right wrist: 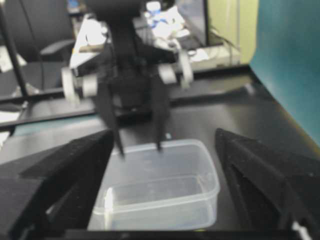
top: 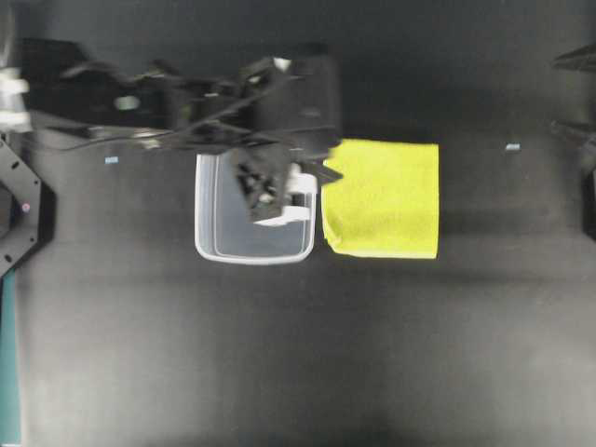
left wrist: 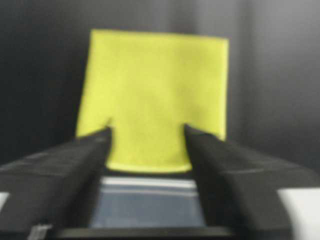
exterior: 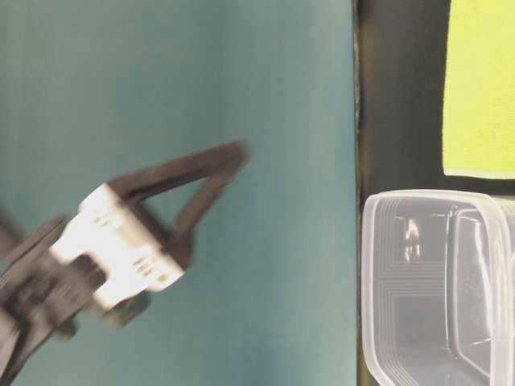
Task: Place the yellow towel into the container with the left arm.
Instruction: 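Move the left gripper over the yellow towel right of the container, then lower the left gripper and pinch the yellow towel's center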
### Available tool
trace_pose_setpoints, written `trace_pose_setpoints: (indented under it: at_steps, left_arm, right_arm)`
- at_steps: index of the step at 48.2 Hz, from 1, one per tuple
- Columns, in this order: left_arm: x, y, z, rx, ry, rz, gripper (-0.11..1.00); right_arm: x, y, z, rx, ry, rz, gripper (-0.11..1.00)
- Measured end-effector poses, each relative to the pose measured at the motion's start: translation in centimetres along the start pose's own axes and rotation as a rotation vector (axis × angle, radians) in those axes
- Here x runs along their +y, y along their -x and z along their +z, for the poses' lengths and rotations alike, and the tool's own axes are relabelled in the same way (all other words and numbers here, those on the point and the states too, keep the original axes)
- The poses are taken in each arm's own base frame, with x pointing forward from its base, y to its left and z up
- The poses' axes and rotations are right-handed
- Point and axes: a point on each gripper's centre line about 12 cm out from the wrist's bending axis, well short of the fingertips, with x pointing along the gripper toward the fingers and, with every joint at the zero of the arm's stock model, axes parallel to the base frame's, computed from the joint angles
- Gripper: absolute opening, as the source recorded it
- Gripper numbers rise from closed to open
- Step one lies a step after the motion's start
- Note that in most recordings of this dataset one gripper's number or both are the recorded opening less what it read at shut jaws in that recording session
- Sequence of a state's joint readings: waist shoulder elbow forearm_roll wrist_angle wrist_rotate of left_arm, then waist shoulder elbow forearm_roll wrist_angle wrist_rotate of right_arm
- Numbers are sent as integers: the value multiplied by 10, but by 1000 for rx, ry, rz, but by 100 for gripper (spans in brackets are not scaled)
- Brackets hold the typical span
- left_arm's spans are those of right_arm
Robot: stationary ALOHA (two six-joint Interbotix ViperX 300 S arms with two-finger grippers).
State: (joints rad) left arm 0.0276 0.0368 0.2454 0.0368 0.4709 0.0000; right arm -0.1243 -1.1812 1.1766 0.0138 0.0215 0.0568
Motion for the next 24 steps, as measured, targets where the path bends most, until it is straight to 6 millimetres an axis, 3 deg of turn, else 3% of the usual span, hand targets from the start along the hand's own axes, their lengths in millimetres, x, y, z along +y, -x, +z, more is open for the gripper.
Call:
trace_pose_setpoints:
  at_steps: [6, 24]
  left_arm:
    - [-1, -36, 0, 98, -26, -2, 91]
    - [-2, -125, -13, 222, -139, -17, 89]
  right_arm:
    - [0, 2, 2, -12, 0, 2, 77]
    - [1, 3, 5, -38, -2, 4, 77]
